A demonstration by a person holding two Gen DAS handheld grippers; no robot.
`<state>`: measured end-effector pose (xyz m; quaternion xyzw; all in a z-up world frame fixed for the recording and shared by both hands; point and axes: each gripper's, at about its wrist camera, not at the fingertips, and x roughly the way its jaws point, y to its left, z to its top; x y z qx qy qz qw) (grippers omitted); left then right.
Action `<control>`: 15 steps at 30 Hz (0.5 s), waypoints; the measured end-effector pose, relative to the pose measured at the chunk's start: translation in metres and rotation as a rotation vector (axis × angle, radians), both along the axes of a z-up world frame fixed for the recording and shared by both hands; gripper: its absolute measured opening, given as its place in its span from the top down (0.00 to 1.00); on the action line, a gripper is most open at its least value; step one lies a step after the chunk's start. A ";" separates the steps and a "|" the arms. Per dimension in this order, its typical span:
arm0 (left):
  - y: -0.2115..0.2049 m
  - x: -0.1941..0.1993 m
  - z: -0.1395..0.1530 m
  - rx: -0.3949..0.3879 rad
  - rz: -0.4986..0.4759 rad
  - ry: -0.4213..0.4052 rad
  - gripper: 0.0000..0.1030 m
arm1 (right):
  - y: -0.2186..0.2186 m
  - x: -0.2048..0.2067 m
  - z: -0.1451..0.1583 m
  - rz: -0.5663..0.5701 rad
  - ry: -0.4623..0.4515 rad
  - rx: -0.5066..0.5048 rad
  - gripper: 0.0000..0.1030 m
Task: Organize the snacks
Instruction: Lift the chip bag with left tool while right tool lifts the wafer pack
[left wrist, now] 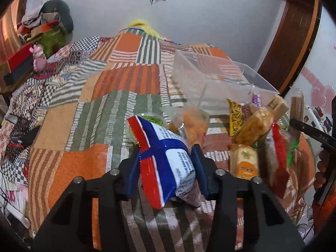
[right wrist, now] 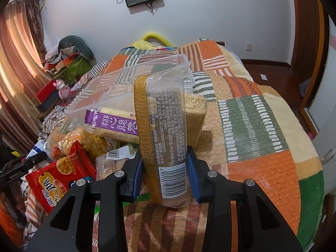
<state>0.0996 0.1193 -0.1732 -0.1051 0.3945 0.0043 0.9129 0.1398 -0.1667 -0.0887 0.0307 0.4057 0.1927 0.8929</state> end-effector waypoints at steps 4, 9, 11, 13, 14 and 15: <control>-0.006 -0.003 0.007 0.025 0.009 -0.009 0.59 | -0.004 -0.003 0.004 -0.005 -0.014 0.012 0.67; -0.009 -0.006 0.023 0.045 0.017 -0.039 0.66 | -0.006 -0.007 0.010 -0.006 -0.032 0.016 0.67; -0.008 -0.007 0.027 0.056 0.025 -0.044 0.69 | -0.007 -0.008 0.012 -0.008 -0.039 0.021 0.67; -0.004 -0.007 0.027 0.037 0.026 -0.032 0.69 | -0.007 -0.010 0.012 -0.008 -0.041 0.024 0.67; -0.003 -0.007 0.025 0.030 0.026 -0.025 0.69 | -0.007 -0.010 0.011 -0.009 -0.042 0.024 0.67; -0.002 -0.007 0.023 0.025 0.023 -0.019 0.69 | -0.008 -0.011 0.011 -0.008 -0.042 0.024 0.67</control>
